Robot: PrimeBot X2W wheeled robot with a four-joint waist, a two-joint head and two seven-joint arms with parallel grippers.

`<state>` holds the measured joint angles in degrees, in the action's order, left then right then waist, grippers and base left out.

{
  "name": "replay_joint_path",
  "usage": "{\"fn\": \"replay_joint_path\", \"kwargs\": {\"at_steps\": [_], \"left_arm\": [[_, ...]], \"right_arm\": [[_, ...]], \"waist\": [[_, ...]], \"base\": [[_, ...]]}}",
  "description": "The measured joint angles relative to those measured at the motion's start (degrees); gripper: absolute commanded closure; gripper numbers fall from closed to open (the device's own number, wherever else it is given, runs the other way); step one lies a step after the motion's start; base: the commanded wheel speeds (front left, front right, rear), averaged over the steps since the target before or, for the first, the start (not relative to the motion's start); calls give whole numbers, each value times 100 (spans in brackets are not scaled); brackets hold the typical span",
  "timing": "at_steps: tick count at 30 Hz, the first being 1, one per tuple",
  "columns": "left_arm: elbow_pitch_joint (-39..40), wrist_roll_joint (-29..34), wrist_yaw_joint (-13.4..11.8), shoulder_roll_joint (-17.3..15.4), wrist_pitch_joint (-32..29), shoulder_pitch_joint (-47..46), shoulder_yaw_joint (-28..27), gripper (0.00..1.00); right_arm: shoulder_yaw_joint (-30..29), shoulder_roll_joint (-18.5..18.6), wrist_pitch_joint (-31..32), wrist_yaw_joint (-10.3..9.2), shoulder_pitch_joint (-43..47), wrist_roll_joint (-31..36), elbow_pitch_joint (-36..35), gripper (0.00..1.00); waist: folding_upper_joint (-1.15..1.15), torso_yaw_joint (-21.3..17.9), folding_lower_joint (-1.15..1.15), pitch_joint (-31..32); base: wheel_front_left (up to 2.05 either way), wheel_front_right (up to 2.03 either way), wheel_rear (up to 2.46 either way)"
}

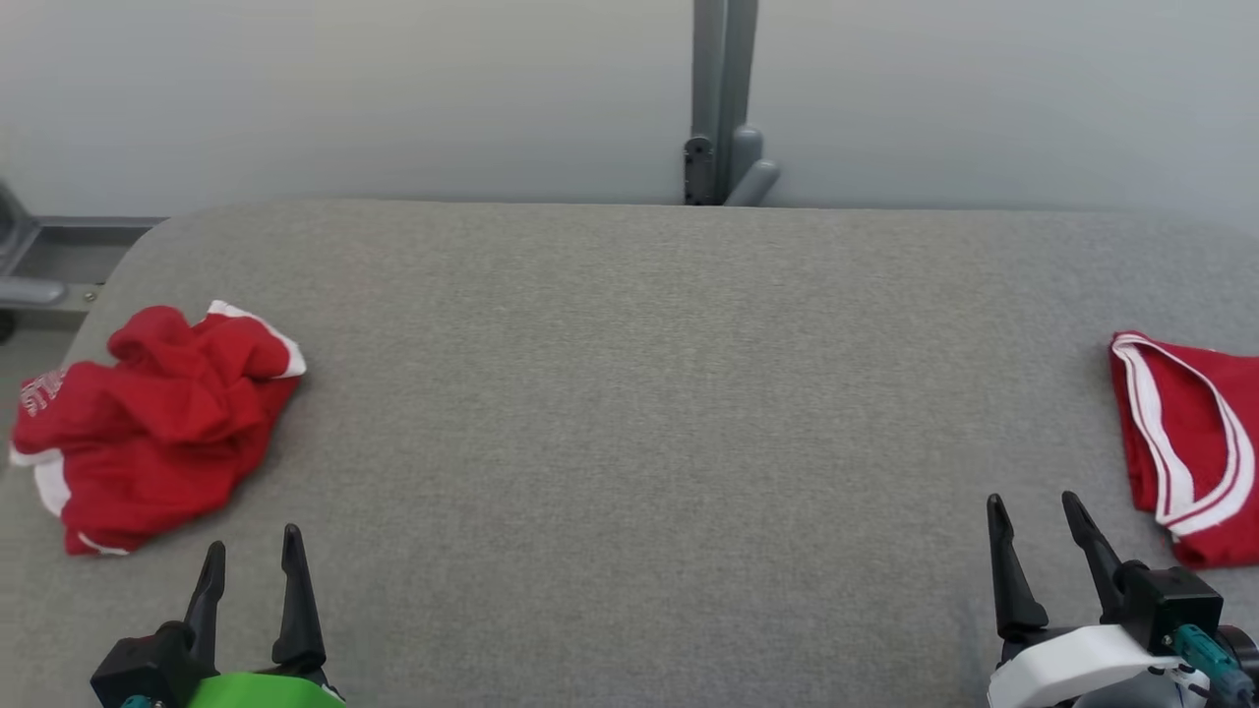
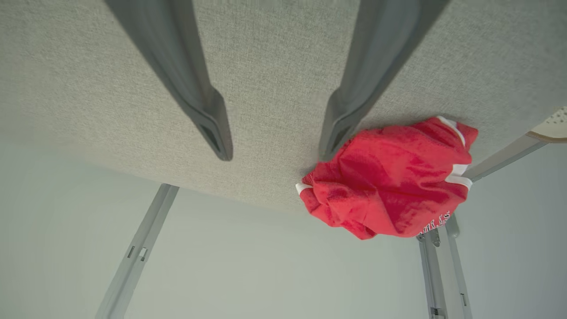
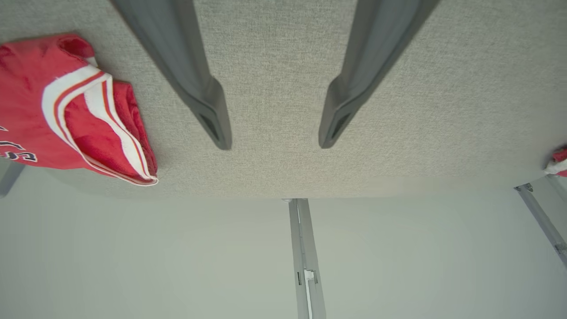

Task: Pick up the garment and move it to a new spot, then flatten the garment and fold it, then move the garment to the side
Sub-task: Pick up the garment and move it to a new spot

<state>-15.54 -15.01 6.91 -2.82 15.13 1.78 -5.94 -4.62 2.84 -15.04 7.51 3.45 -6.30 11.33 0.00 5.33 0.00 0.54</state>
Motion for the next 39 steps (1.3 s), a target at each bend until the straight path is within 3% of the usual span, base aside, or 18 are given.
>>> {"fn": "replay_joint_path", "kwargs": {"at_steps": [12, 20, 32, 39], "left_arm": [[47, 52, -38, -2, 0, 166, -165, 0], [92, 53, -37, -2, 0, 230, -203, 0], [-82, 126, -7, -3, 1, -375, -219, 0], [-1100, -103, 15, -70, -55, -1617, -170, 0]], "right_arm": [[309, -3, 0, 0, -22, -141, 69, 0], [554, -4, 0, 0, -88, -277, 101, 0], [470, -8, 0, 0, -125, -52, 82, 0], [401, 51, 0, 0, -647, 221, -51, 0]], "waist": [[0, 1376, 0, 141], [0, 1981, 0, 255], [0, 1879, 0, -2], [0, 1697, 0, -662]], "base": [[0, 0, 0], [0, 0, 0], [0, 0, 0], [0, 0, 0]]}}
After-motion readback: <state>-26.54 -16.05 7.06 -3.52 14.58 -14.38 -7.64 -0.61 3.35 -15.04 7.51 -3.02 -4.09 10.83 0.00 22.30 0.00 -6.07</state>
